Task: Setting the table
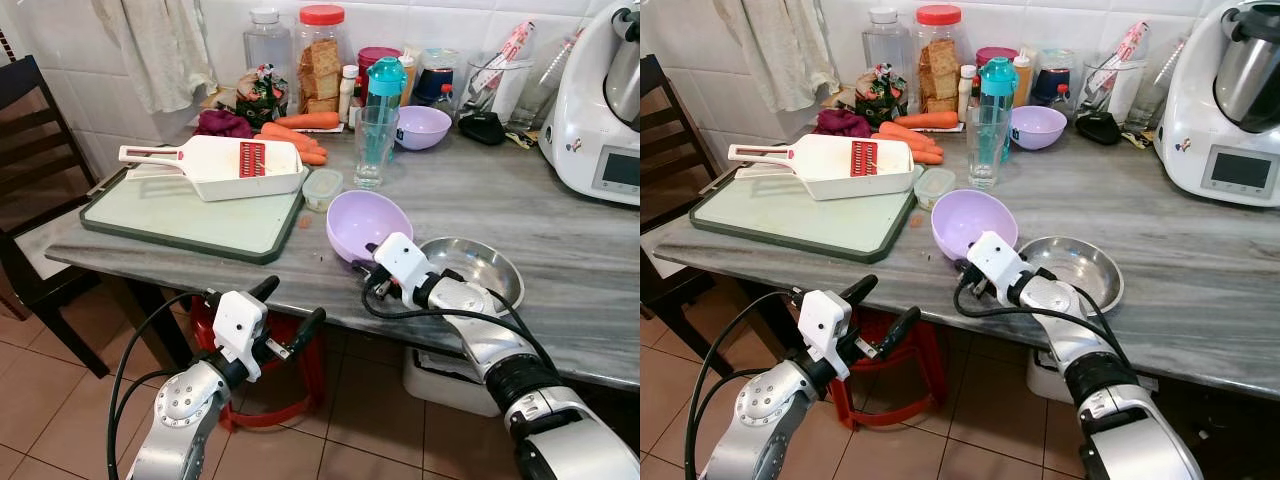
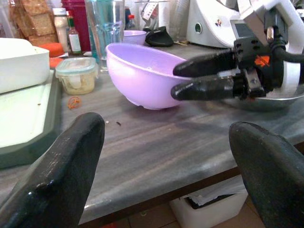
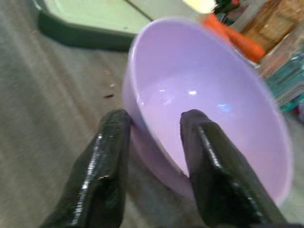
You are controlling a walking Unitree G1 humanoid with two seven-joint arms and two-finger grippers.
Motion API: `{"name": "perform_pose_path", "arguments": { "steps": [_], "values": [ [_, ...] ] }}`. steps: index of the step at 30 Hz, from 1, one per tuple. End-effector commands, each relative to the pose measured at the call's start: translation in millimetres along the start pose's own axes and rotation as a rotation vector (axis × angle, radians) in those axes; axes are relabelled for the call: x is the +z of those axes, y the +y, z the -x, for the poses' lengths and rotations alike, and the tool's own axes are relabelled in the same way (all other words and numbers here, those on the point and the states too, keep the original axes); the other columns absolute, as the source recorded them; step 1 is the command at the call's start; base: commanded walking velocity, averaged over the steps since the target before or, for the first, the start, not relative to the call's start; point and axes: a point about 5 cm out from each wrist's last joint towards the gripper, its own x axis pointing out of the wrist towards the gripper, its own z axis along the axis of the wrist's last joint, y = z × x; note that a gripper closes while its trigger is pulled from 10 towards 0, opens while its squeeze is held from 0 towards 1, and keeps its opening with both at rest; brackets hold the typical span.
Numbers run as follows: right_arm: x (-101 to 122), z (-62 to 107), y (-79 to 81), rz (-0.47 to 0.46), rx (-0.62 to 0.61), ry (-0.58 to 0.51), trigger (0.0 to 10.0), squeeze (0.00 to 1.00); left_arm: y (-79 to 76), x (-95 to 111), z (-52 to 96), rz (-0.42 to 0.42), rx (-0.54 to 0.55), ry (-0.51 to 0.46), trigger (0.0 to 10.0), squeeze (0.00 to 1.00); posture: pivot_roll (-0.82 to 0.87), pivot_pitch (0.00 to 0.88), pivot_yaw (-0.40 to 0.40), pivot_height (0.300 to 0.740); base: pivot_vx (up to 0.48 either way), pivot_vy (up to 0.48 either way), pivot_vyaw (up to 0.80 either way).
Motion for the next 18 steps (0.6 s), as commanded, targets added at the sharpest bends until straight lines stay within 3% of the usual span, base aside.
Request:
{"name": "perform_pose_path", "arguments": {
  "steps": [1,12,18],
  "values": [
    [12,-0.5,-10.4,0.018,-0.033,-0.043,10.0,1.00,-0.2,5,-4.1,-0.011,-0.017,-0.013,10.0,0.00,0.00,0.000,0.016,0.740,0.000,0.000,0.00],
    [27,1.4,-15.1,0.043,-0.079,-0.119,10.0,1.00,-0.2,6,-7.3,-0.012,-0.019,-0.014,10.0,0.00,0.00,0.000,0.020,0.740,0.000,0.000,0.00],
    [38,9.3,-21.8,0.034,-0.178,-0.181,10.0,1.00,1.3,8,-8.6,-0.014,-0.014,-0.021,10.0,0.00,0.00,0.000,0.020,0.740,0.000,0.000,0.00]
  ]
}}
